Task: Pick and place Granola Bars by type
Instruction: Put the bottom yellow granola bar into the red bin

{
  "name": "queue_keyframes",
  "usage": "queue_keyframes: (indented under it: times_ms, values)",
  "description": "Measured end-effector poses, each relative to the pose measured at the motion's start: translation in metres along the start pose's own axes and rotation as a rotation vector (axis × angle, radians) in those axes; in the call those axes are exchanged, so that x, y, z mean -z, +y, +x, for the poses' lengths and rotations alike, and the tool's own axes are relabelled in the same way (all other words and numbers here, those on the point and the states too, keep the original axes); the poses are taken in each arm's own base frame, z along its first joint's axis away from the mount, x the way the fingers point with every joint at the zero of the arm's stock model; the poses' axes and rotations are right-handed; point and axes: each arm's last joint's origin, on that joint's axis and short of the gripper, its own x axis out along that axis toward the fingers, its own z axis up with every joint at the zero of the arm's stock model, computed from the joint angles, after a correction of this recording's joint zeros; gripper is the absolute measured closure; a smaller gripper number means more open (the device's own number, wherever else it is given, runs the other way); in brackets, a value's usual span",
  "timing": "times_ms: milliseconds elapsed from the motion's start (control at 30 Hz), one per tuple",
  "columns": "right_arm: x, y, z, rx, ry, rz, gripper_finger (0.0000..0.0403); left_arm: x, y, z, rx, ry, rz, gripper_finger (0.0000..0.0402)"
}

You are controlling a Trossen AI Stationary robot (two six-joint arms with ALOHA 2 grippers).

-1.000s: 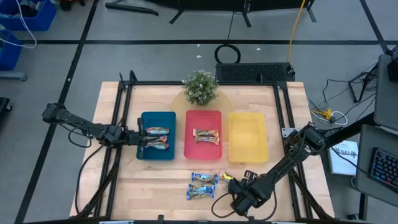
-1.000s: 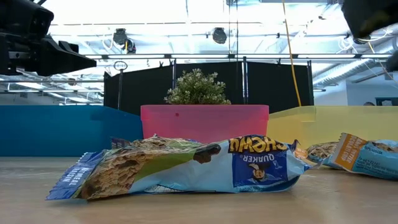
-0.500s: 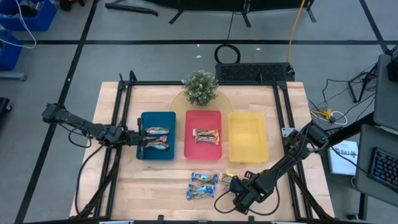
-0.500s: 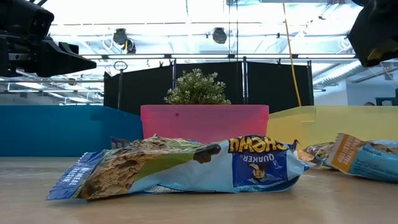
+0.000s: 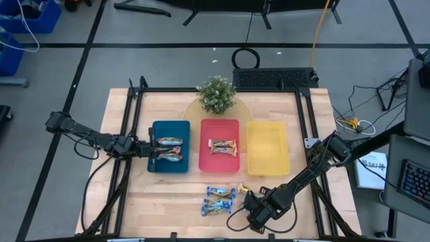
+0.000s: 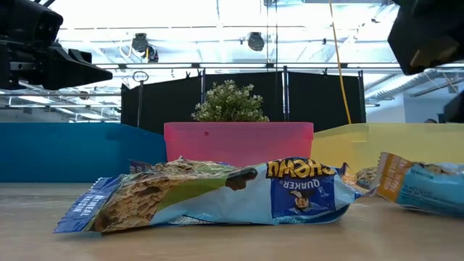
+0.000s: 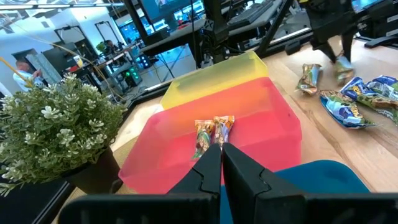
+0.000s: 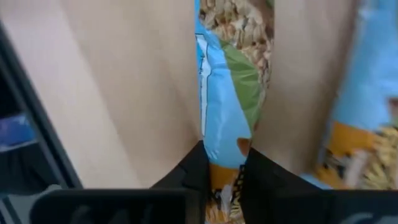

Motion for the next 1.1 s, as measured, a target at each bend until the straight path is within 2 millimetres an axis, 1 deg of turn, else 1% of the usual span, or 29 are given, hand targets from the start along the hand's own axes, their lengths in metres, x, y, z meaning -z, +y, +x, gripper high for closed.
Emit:
queue_keyframes:
  times_ms: [67,133,267,333,400,433,500,533,600,667,733,800,867,933,1033,1100]
  values:
    - [-0.006,0.005,-0.005,-0.021,-0.015,-0.035,0.0361,0.0,0.0,0.0,0.0,0.0,0.0,0.0378]
    - [-0.014,0.012,-0.017,-0.06,-0.042,-0.057,0.0359,0.0,0.0,0.0,0.0,0.0,0.0,0.0378]
    - [-0.039,0.023,-0.052,-0.151,-0.141,-0.116,0.0355,0.0,0.0,0.0,0.0,0.0,0.0,0.0378]
    - [-0.055,0.023,-0.07,-0.154,-0.214,-0.175,0.0359,0.0,0.0,0.0,0.0,-0.001,-0.001,0.0378]
    - [-0.075,0.022,-0.095,-0.161,-0.32,-0.244,0.0364,0.0,0.0,0.0,0.0,-0.001,0.003,0.0378]
    - [-0.085,0.019,-0.11,-0.154,-0.384,-0.271,0.0365,0.0,0.0,0.0,0.0,-0.002,0.011,0.0378]
    - [-0.105,0.007,-0.135,-0.1,-0.493,-0.309,0.0365,0.0,0.0,0.0,0.0,-0.002,0.019,0.0378]
    - [-0.115,-0.001,-0.144,-0.065,-0.533,-0.332,0.0365,0.0,0.0,0.0,0.0,-0.002,0.019,0.0378]
    - [-0.136,-0.024,-0.152,0.015,-0.548,-0.377,0.0365,0.0,0.0,0.0,0.0,-0.002,0.019,0.0378]
    - [-0.154,-0.053,-0.154,0.101,-0.51,-0.369,0.0365,0.0,0.0,0.0,0.0,-0.001,0.024,0.0378]
    - [-0.17,-0.084,-0.15,0.175,-0.442,-0.31,0.0365,0.0,0.0,0.0,0.0,-0.001,0.025,0.0378]
    - [-0.186,-0.112,-0.14,0.193,-0.37,-0.247,0.0365,0.0,0.0,0.0,0.001,0.001,0.035,0.0378]
    - [-0.196,-0.136,-0.123,0.215,-0.305,-0.218,0.0365,0.0,0.0,0.0,0.0,0.001,0.049,0.0378]
    - [-0.204,-0.152,-0.109,0.205,-0.27,-0.224,0.0364,0.0,0.0,0.0,-0.003,0.003,0.052,0.0378]
    - [-0.215,-0.165,-0.091,0.188,-0.248,-0.233,0.0366,0.0,0.0,0.0,-0.008,0.004,0.053,0.0378]
    - [-0.218,-0.172,-0.078,0.201,-0.21,-0.24,0.0366,0.0,0.0,0.0,-0.008,0.005,0.054,0.0378]
